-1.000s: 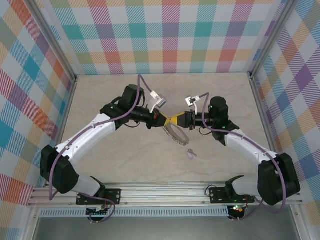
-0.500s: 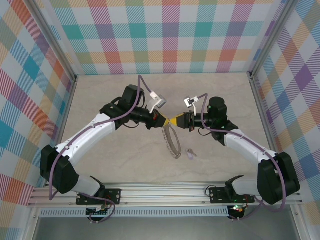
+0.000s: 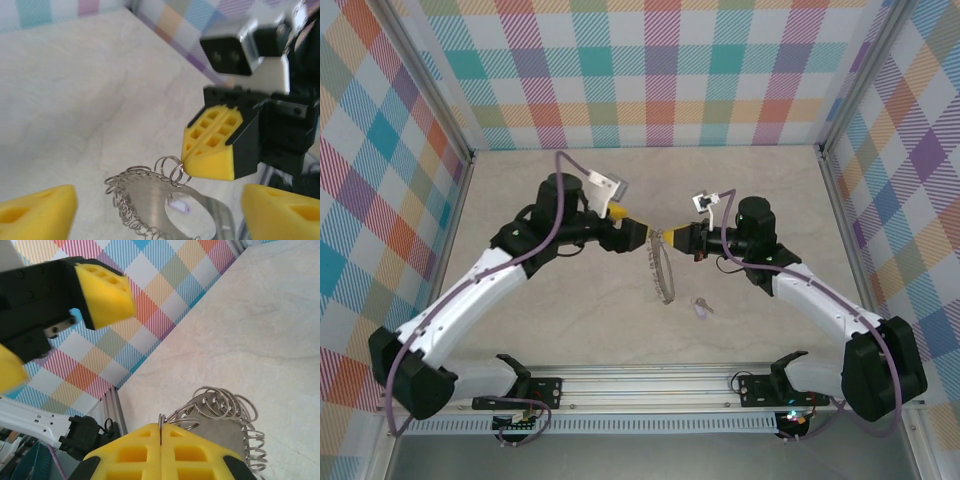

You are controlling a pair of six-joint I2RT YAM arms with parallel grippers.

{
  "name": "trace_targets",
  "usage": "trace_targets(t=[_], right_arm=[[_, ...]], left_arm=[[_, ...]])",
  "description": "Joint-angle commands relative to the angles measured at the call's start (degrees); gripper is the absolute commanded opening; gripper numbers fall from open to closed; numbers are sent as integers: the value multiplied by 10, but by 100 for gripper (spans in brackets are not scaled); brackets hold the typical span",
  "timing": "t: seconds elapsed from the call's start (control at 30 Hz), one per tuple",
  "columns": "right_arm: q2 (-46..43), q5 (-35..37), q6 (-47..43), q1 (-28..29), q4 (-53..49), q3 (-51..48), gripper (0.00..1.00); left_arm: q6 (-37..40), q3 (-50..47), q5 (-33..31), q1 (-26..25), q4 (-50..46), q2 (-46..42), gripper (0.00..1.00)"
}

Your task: Put the keys on the keyring

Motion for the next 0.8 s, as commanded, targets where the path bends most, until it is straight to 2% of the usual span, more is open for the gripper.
trace_targets(t=[0.0, 0.23, 0.43, 0.77], right_arm=[[-15, 30, -9, 3, -19, 20, 0], [-26, 71, 30, 3, -24, 36, 0], [-21, 90, 74, 3, -15, 35, 0], [-48, 97, 45, 3, -65, 42, 0]], left_arm=[[-67, -19, -83, -1, 27, -40, 100], [-152, -69, -216, -1, 23, -102, 100], [-172, -105, -234, -1, 7, -123, 100], [-217, -76, -264, -1, -51, -60, 100]])
